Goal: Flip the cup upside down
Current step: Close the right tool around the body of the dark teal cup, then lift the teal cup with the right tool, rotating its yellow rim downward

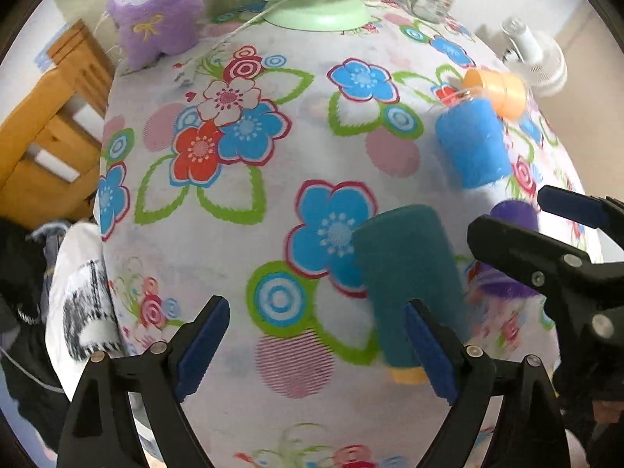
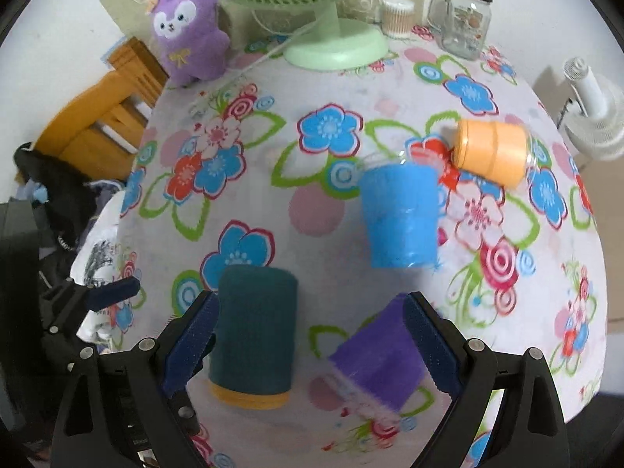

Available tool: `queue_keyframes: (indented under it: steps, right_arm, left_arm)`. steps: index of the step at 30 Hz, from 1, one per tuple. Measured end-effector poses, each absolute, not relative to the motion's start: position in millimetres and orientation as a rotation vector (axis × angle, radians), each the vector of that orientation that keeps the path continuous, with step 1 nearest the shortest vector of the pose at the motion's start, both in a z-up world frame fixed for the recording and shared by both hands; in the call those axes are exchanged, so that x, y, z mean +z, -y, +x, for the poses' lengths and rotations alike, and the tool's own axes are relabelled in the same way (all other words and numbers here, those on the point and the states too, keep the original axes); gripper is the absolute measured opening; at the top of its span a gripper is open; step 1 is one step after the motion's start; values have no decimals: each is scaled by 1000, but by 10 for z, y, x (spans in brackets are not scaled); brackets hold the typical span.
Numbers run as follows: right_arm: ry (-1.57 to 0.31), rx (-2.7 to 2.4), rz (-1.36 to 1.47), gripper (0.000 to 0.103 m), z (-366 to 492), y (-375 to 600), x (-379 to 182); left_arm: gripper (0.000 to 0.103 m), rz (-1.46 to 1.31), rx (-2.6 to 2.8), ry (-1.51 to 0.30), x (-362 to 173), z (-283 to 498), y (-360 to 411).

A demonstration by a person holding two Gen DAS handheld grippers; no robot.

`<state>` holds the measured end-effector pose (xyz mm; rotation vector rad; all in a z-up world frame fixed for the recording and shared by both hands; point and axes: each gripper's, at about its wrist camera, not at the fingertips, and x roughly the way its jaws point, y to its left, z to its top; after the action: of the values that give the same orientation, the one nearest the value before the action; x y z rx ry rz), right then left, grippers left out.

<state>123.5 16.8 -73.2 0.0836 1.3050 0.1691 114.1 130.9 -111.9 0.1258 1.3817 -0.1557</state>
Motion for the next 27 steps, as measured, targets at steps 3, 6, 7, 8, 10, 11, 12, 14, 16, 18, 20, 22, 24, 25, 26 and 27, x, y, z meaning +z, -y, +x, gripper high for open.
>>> queue_keyframes:
  steps: [3, 6, 7, 8, 10, 11, 12, 14, 16, 18, 20, 22, 24, 25, 26, 27]
  right_arm:
    - [-1318, 149, 85, 97, 1225, -314, -810]
    - [-1338, 124, 69, 96, 1251, -440, -913]
    - [-1349, 116, 70, 95, 1261, -471, -950]
    - [-1364, 114, 77, 95, 1274, -502, -994]
    - [-1385, 111, 89, 93, 1298, -537, -1060]
    - [-1399, 103, 84, 92, 1314, -563, -1103]
    - [-1409, 97, 77, 91, 1324, -585, -1137]
    - [-1432, 84, 60, 89, 1340, -629, -1210]
    - [-1464, 85, 65, 87, 1348, -657, -1285]
    - [-1497, 85, 65, 86, 1346, -689, -1364]
    - [-1520, 91, 73, 82, 1354, -705, -1426]
    - [-1530, 89, 55, 77, 1365, -727, -1463]
    - [-1542, 84, 14, 70, 1382, -762, -1500]
    - [-1548, 86, 11, 70, 1379, -770, -1518]
    - [-1550, 84, 11, 70, 1377, -770, -1524]
    - [-1553, 82, 11, 70, 1376, -770, -1530]
  left_arm:
    - [92, 168, -189, -1381, -1156, 1136, -1410]
    - [92, 183, -222, -1391, -1228, 1157, -1524]
    - [92, 183, -232, -1396, -1253, 1162, -1556]
    - [92, 183, -240, -1400, -1276, 1172, -1581]
    - [92, 192, -259, -1407, -1333, 1182, -1625]
    - [92, 197, -264, -1408, -1345, 1182, -1635]
    - [92, 202, -270, -1409, -1365, 1184, -1648]
    - [92, 204, -281, -1416, -1409, 1195, -1676]
    - [92, 200, -292, -1425, -1448, 1201, -1697]
    - [92, 198, -303, -1437, -1485, 1207, -1711]
    - [92, 200, -309, -1442, -1513, 1210, -1711]
    - [92, 204, -315, -1447, -1537, 1212, -1714]
    - [92, 203, -315, -1450, -1555, 1225, -1721]
    - [92, 202, -317, -1450, -1554, 1229, -1728]
    - [92, 199, -320, -1450, -1554, 1238, -1729]
    - [92, 196, -321, -1450, -1560, 1228, -1737]
